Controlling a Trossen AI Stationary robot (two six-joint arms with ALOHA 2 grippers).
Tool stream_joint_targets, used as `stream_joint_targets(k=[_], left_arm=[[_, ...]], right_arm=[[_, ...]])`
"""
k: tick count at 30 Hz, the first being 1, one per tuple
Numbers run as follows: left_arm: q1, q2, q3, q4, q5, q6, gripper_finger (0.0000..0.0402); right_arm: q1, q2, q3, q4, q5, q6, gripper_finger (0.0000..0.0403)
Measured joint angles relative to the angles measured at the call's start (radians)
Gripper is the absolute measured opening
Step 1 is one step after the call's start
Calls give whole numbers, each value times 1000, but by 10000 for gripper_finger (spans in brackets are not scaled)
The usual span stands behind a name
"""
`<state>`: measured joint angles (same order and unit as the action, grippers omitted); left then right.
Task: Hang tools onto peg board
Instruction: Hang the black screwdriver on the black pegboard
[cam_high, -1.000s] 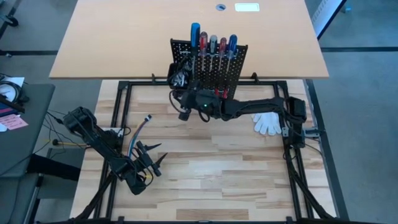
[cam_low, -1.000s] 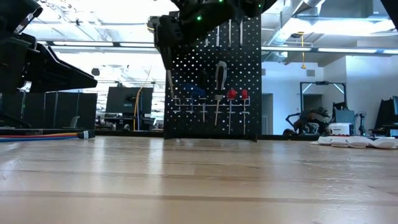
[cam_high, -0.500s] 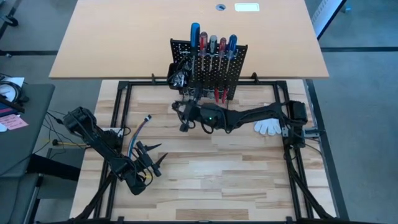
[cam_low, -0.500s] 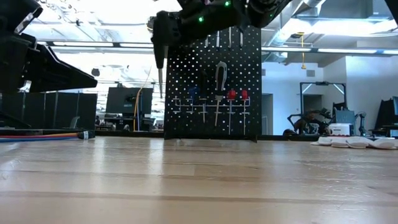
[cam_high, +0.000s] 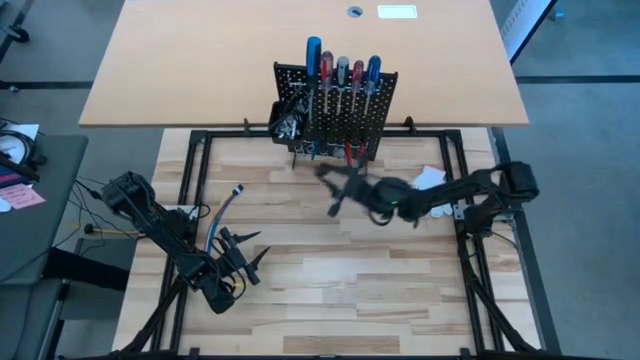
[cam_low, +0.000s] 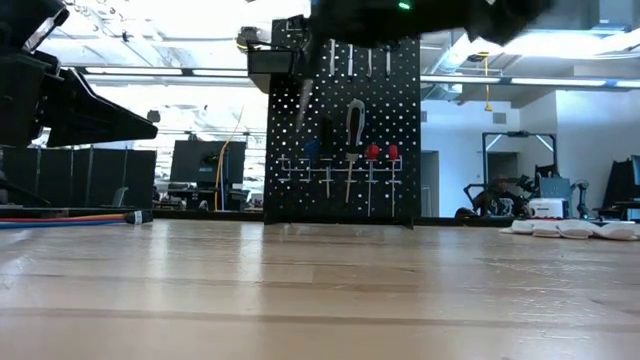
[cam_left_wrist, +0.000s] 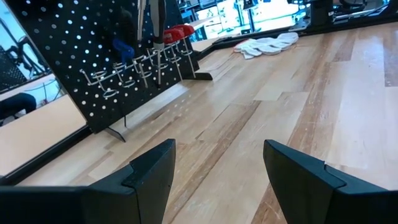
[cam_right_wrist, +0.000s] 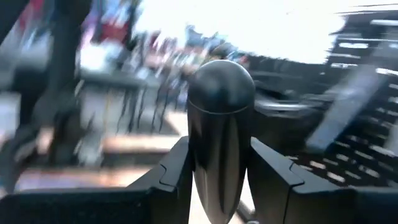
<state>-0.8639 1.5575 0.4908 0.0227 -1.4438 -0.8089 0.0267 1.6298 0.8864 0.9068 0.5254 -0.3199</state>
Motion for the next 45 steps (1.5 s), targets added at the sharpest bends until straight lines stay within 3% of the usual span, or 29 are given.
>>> stream_joint_targets(k=[4, 9, 17, 23, 38, 45], left_arm=[[7, 0, 0, 6, -1, 0, 237], [19, 0, 0, 31, -1, 12, 237], [22, 0, 0, 69, 14, 54, 237], [24, 0, 0, 90, 24, 76, 237], [27, 0, 0, 114, 23, 97, 237], [31, 0, 0, 133, 23, 125, 237]], right_arm=[[-52, -22, -166, 308, 2, 97, 124], [-126, 75, -173, 492, -55, 192, 124], [-159, 183, -13, 410, -74, 180, 124], [-180, 191, 76, 221, -49, 157, 124], [-249, 191, 89, 119, -28, 234, 127], [-276, 191, 89, 113, -112, 288, 127]])
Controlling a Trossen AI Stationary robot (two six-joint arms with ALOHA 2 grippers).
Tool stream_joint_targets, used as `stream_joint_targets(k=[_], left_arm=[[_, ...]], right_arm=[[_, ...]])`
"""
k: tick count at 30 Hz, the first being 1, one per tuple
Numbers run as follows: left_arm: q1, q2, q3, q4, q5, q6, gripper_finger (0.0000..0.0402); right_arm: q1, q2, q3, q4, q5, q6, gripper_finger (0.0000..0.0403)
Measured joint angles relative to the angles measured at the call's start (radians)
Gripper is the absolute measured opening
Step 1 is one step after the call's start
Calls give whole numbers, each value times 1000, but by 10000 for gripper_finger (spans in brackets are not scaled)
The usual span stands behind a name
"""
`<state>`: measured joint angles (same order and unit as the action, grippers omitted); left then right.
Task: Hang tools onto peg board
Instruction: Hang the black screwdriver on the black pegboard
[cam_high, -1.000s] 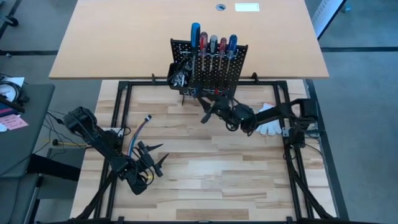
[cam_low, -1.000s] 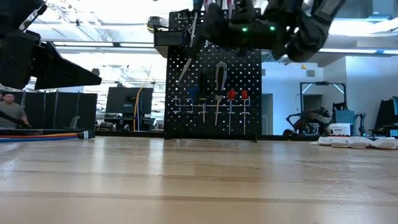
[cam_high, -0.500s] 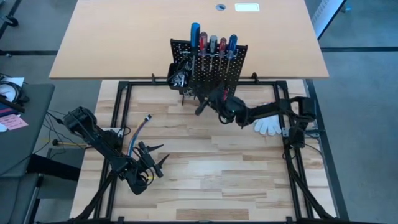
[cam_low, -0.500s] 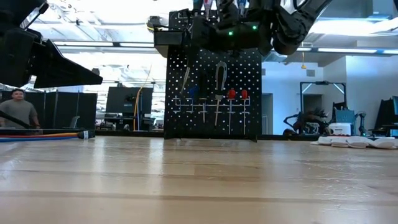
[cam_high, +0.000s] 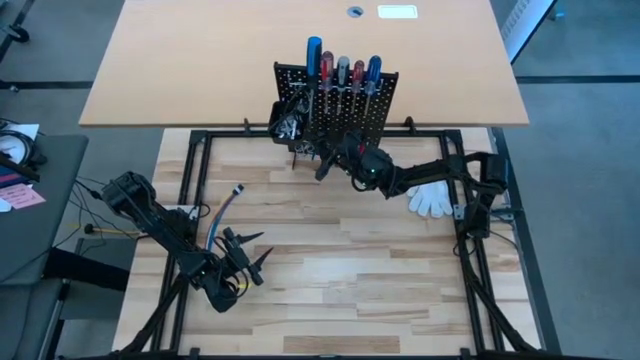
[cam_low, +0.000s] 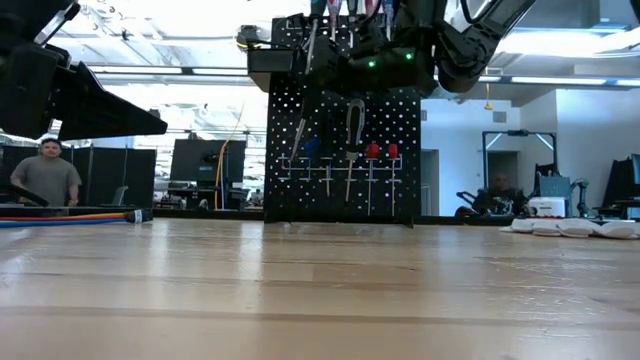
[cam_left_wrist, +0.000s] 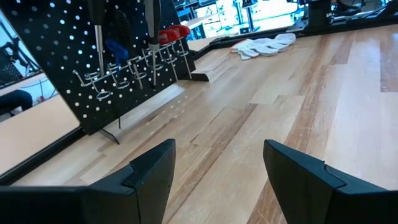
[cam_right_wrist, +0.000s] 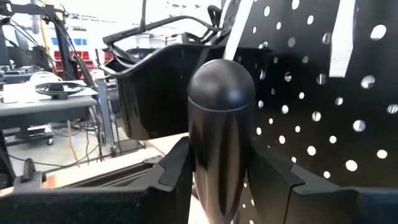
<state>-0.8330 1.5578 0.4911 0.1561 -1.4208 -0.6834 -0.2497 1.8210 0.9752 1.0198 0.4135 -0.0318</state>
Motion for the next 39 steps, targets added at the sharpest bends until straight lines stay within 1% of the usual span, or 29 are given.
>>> stream_joint_targets(k=[6, 11, 19, 27, 30, 33, 36, 39], left_arm=[[2, 0, 2, 2, 0, 0, 237], [2, 0, 2, 2, 0, 0, 237], [2, 0, 2, 2, 0, 6, 237], [2, 0, 2, 3, 0, 6, 237], [4, 0, 2, 6, 0, 7, 237], [4, 0, 2, 27, 0, 30, 237], [4, 0, 2, 39, 0, 51, 237], [4, 0, 2, 42, 0, 51, 237]], right_arm=[[-16, 0, 0, -9, -43, 4, 127], [-14, 0, 0, 32, -45, -7, 127], [-8, 0, 0, 30, -49, -22, 127], [-23, 0, 0, -34, -56, -18, 127], [-28, 0, 2, -36, -76, -18, 127], [-29, 0, 37, -107, -94, -21, 128], [-35, 0, 96, -216, -130, -21, 128], [-35, 0, 139, -300, -130, -29, 128]])
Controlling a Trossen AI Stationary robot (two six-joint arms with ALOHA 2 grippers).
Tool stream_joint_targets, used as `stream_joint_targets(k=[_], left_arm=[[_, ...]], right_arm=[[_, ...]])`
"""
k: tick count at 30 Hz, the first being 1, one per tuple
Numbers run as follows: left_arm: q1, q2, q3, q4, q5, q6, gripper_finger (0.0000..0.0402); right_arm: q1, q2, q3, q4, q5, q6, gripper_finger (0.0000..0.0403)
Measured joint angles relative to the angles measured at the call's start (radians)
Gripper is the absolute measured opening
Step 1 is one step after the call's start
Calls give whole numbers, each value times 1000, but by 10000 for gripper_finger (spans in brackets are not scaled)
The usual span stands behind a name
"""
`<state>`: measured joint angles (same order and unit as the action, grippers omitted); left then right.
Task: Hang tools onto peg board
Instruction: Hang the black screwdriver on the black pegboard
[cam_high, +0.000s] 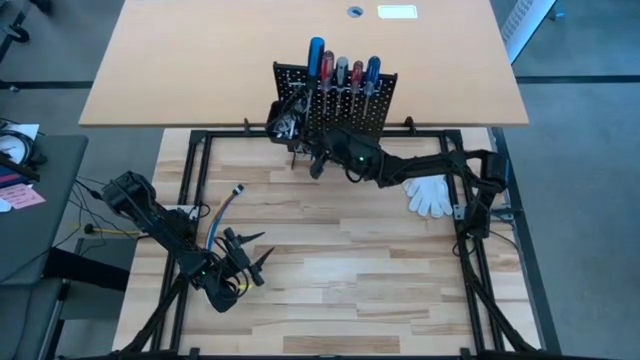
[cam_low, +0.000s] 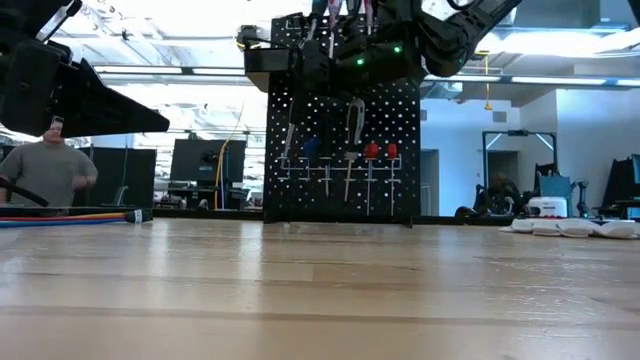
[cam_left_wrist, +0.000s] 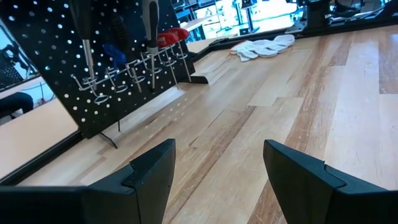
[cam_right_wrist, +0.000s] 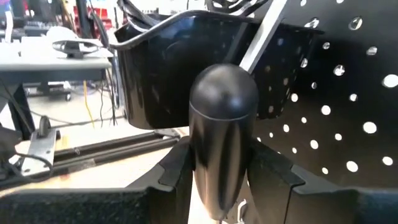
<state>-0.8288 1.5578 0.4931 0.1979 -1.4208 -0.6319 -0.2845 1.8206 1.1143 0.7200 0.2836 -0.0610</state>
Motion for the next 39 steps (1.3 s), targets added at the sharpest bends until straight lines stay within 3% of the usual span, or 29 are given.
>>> stream_joint_targets(k=[14, 24, 39], left_arm=[[0, 0, 0, 1, 0, 0, 237], [0, 0, 0, 2, 0, 0, 237], [0, 0, 0, 3, 0, 0, 237]], right_arm=[[-18, 0, 12, -94, -5, -1, 130], [-19, 0, 12, -95, -1, -3, 163], [-19, 0, 68, -133, -1, -3, 164]])
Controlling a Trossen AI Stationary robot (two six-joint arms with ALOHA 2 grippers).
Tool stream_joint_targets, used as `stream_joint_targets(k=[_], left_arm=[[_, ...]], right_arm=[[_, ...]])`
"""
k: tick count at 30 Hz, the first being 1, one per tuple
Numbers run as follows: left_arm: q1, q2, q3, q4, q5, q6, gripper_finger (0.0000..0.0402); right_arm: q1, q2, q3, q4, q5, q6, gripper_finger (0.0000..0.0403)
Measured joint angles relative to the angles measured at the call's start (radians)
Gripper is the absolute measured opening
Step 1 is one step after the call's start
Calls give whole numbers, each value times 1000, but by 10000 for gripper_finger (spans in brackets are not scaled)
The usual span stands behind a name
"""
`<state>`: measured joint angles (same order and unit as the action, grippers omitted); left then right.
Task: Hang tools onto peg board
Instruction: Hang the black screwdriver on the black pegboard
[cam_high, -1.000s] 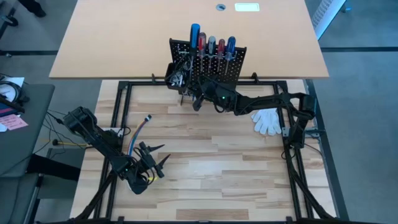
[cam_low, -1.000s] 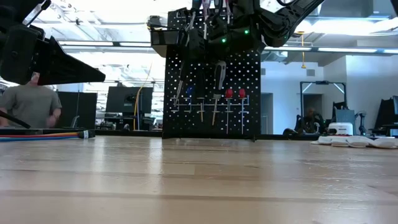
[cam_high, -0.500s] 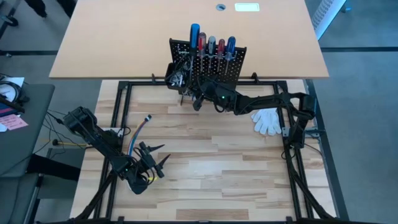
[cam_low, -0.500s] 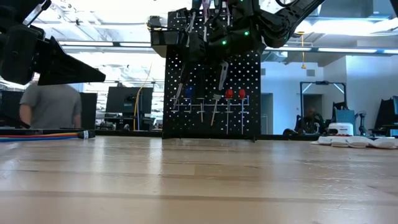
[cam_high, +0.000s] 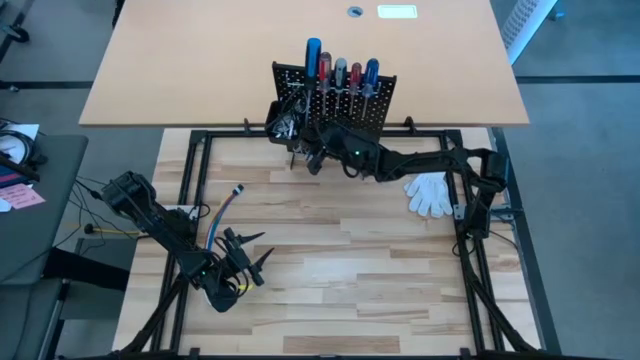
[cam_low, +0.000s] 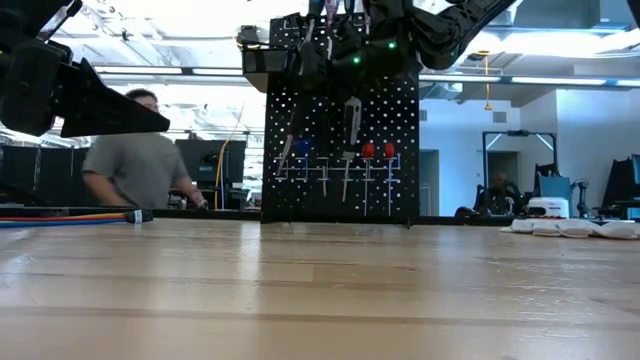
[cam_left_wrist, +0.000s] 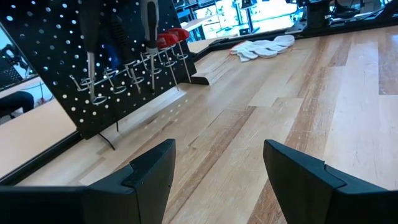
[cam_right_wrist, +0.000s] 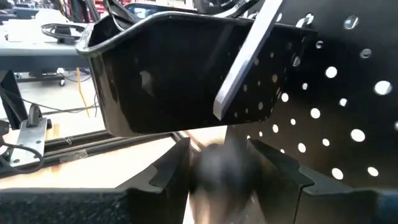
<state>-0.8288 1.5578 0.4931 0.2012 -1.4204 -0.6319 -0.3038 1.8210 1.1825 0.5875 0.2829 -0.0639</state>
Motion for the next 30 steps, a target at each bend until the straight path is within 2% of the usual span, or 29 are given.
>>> stream_joint_targets(k=[13, 21, 24, 26, 30], left_arm=[[0, 0, 0, 0, 0, 0, 237], [7, 0, 1, 0, 15, 35, 237], [46, 0, 22, -1, 47, 145, 237], [90, 0, 49, 0, 120, 270, 237], [190, 0, 110, 2, 237, 503, 237]], right_arm=[[7, -7, 35, -80, 0, -53, 164], [69, -146, 36, -366, 4, -170, 164], [119, -204, 34, -491, 6, -193, 163], [160, -251, 5, -545, 7, -202, 159], [266, -369, -140, -561, 78, -207, 140]])
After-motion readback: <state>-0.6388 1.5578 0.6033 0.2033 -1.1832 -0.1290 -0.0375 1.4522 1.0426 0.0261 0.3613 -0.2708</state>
